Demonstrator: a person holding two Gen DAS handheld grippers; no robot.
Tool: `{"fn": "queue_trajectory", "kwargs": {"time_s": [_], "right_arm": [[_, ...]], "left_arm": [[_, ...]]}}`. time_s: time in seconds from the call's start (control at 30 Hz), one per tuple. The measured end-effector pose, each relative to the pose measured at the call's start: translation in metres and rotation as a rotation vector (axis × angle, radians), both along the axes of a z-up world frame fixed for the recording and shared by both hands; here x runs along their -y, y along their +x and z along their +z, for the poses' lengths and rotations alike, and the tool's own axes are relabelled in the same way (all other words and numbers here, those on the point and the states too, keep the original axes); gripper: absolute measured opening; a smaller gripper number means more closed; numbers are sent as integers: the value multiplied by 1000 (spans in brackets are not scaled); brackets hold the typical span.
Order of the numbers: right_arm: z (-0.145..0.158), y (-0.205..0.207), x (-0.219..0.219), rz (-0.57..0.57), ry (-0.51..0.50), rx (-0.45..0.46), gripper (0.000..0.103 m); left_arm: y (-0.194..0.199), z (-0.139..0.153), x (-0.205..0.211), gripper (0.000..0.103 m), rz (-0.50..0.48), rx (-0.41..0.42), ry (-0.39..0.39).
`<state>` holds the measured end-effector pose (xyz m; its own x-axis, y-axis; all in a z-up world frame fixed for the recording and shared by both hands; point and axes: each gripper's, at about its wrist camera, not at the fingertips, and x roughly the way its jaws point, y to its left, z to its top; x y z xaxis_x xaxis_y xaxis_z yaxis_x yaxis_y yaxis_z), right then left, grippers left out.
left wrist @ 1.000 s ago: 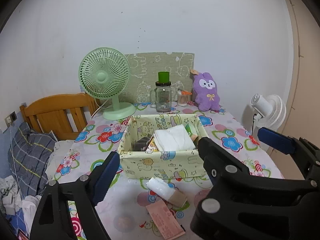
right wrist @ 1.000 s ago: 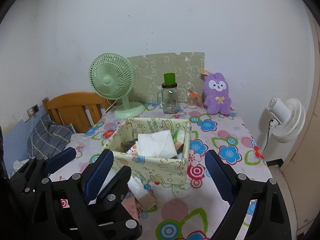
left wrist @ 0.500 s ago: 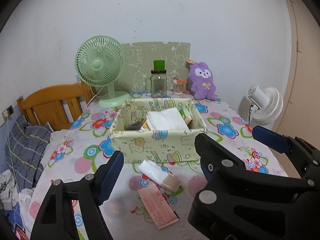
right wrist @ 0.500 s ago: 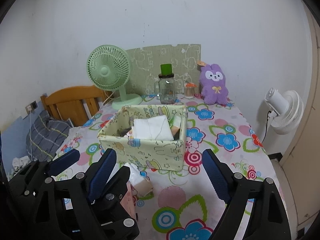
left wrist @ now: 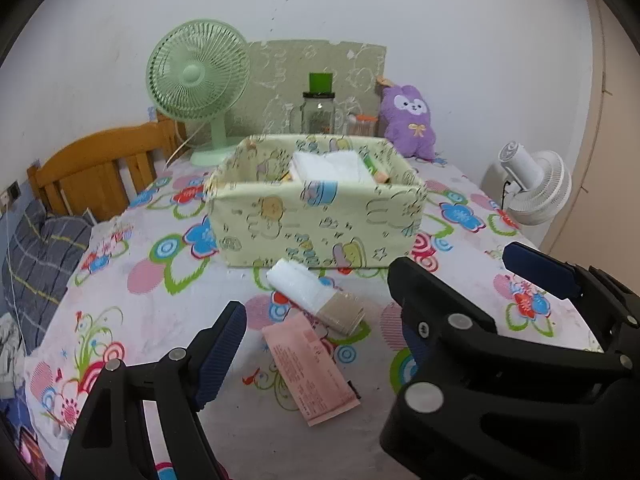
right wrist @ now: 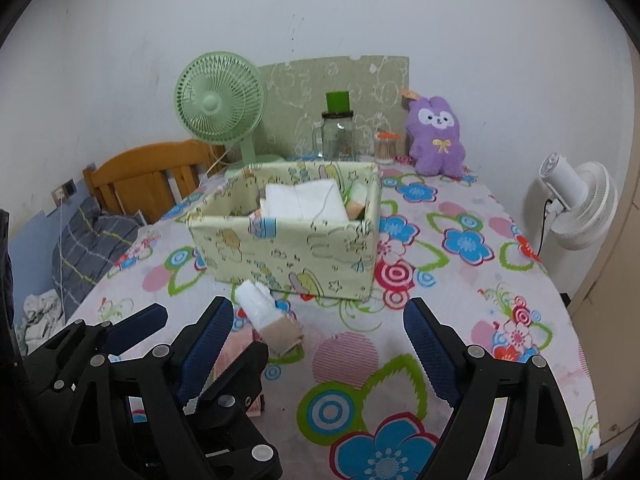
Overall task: Organize soft objects
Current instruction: 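Lower both open tools onto the pink paper slip and the white-beige roll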
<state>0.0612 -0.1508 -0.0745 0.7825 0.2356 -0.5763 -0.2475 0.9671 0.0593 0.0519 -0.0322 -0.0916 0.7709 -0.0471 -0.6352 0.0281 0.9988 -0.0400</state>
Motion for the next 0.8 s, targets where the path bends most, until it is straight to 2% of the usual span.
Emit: {"fn": "queue_trajectory", "kwargs": {"time_s": [0.33,0.57,0.67,0.73,0.8], "right_arm": [[-29,6,-5,19,-23,-45,88],[-50,19,-7,21,-23,-108,86],[-54,25,-8,20,-23,-124,86],[-57,28,-8,20,-31,-135,86],[-59,31,-9,23,-38,-143,86]], "left_arm": [[5,-32,-5,82,37,-49,-13],[17,-51,-10,81,56,-104,-14],[23,-56,-12,74,59,-127,-30],[27,-60,-13,65,60,-146,-36],[27,-61,-12,61,72,-143,-16]]}}
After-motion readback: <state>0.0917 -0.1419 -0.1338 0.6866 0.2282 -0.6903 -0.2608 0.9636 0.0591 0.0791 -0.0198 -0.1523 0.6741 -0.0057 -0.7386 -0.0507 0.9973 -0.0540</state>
